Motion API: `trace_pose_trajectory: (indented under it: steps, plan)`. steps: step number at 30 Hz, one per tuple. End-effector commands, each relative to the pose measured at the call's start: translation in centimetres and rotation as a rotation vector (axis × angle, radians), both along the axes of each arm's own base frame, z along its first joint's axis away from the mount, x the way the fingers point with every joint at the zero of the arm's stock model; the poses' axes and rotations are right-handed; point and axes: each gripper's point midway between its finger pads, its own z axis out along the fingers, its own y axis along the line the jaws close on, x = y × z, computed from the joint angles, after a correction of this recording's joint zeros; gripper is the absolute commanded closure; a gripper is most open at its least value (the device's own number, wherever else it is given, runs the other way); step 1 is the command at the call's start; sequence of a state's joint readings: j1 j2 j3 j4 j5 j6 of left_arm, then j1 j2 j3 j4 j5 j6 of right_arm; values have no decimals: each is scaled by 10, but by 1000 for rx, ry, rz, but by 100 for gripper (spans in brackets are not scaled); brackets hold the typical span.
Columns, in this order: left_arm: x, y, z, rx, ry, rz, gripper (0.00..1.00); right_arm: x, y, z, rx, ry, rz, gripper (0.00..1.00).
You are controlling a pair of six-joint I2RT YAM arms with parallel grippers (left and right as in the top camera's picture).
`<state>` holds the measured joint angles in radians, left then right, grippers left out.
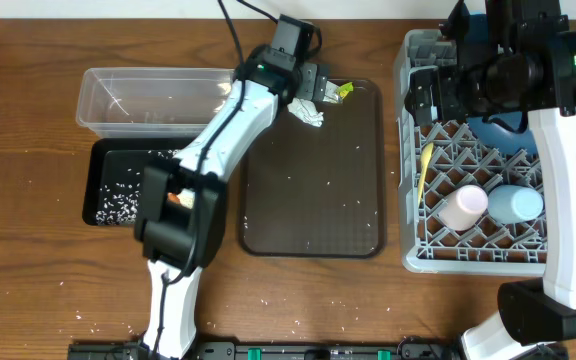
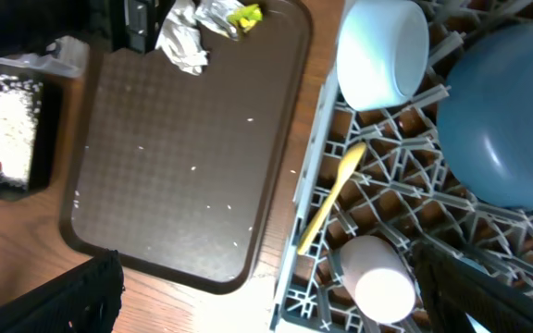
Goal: Sort waste into correct bins and load items into the dishwasher rack
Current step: 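Reach the left gripper to the white paper on the brown tray and grasp it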
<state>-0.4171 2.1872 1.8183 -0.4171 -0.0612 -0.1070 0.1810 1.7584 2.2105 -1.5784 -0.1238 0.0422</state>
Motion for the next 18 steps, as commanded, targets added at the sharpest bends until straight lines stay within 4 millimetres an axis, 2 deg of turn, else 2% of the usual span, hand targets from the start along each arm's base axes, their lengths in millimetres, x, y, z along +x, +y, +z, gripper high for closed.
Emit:
trace_pose_trajectory:
  steps: [1, 6, 9, 12, 16, 18]
  plan:
    - [13, 7, -28, 50, 0, 15, 2, -3, -9, 2, -35, -4, -30, 1]
    - [13, 16, -72, 79, 67, 28, 2, -4, -10, 1, -39, 2, -31, 1]
    - [9, 18, -84, 90, 97, 26, 2, -4, -10, 1, -40, 1, -28, 1]
    - [5, 19, -88, 95, 118, 23, 3, -4, -10, 1, -42, 0, -25, 1]
    - [-12, 13, -97, 77, 196, -13, 33, -3, -12, 1, -52, -1, -29, 1]
    - [-23, 11, -102, 62, 248, -35, 53, -3, -12, 1, -52, -1, -29, 1]
